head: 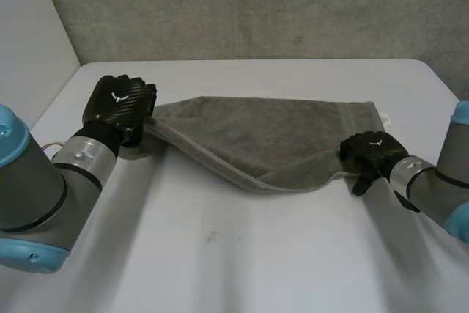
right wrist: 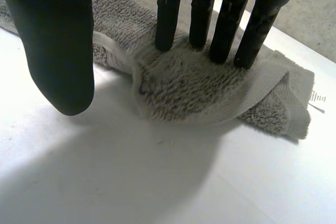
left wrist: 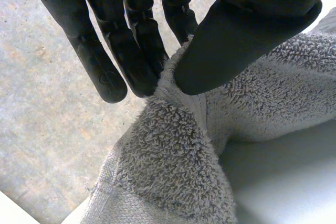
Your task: Fold the towel.
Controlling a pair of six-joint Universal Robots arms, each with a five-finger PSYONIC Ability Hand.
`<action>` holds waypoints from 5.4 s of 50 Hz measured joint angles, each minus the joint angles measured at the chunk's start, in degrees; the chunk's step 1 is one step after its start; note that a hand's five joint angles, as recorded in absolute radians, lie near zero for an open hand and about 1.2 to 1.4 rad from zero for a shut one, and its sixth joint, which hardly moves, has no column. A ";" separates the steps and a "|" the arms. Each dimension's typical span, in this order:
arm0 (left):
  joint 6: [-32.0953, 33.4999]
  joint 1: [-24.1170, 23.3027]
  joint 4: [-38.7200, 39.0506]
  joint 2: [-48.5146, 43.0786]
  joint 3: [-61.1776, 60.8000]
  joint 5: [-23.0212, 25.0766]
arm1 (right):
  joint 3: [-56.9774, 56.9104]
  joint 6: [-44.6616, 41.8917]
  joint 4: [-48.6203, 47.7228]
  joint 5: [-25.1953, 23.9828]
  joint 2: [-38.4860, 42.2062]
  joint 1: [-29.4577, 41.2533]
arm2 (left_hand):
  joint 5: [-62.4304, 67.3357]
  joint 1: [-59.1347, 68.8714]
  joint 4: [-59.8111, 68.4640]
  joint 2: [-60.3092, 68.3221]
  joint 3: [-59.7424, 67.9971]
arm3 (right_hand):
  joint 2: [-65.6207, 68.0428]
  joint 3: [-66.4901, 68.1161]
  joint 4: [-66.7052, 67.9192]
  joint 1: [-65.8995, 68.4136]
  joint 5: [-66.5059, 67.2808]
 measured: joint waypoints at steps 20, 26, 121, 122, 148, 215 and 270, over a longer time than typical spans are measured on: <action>0.01 0.12 0.17 -1.04 0.13 0.00 | -6.34 -0.33 -0.20 0.58 5.07 1.12 | 0.00 0.00 0.00 0.00 0.00 | 21.32 22.63 23.08 17.16 8.41; 0.01 0.17 0.17 -1.11 0.15 0.00 | -6.78 -0.35 -0.15 0.54 4.79 1.11 | 0.00 0.00 0.00 0.00 0.00 | 21.94 23.07 23.55 20.04 20.20; 0.01 0.53 -3.24 -2.67 -0.08 -0.09 | -7.38 -2.61 -1.65 -2.83 6.93 -3.23 | 0.00 -0.10 0.00 0.00 0.00 | 22.98 23.94 24.27 11.32 20.24; 0.01 0.53 -3.23 -2.71 -0.08 -0.09 | -7.56 -2.67 -1.65 -2.81 7.07 -3.22 | 0.00 -0.10 0.00 0.00 0.00 | 22.98 23.94 24.27 11.32 20.24; 0.01 0.47 -3.65 -2.47 -0.06 -0.20 | -10.27 -1.43 -0.09 -2.81 3.88 -3.19 | 0.00 -0.10 0.00 0.00 0.00 | 40.89 42.83 43.64 11.31 42.13; 0.08 0.44 -3.17 -3.57 -0.45 -0.07 | -14.70 -1.39 -4.61 -11.88 11.78 -9.51 | 0.00 -0.10 0.02 0.00 0.00 | 11.07 12.85 12.95 12.13 11.71; 5.65 1.80 -28.09 6.24 -2.36 -0.21 | -2.35 -27.57 42.41 -7.77 -17.54 -18.25 | 0.00 -0.10 0.02 0.00 0.00 | 40.32 42.99 43.85 31.49 35.93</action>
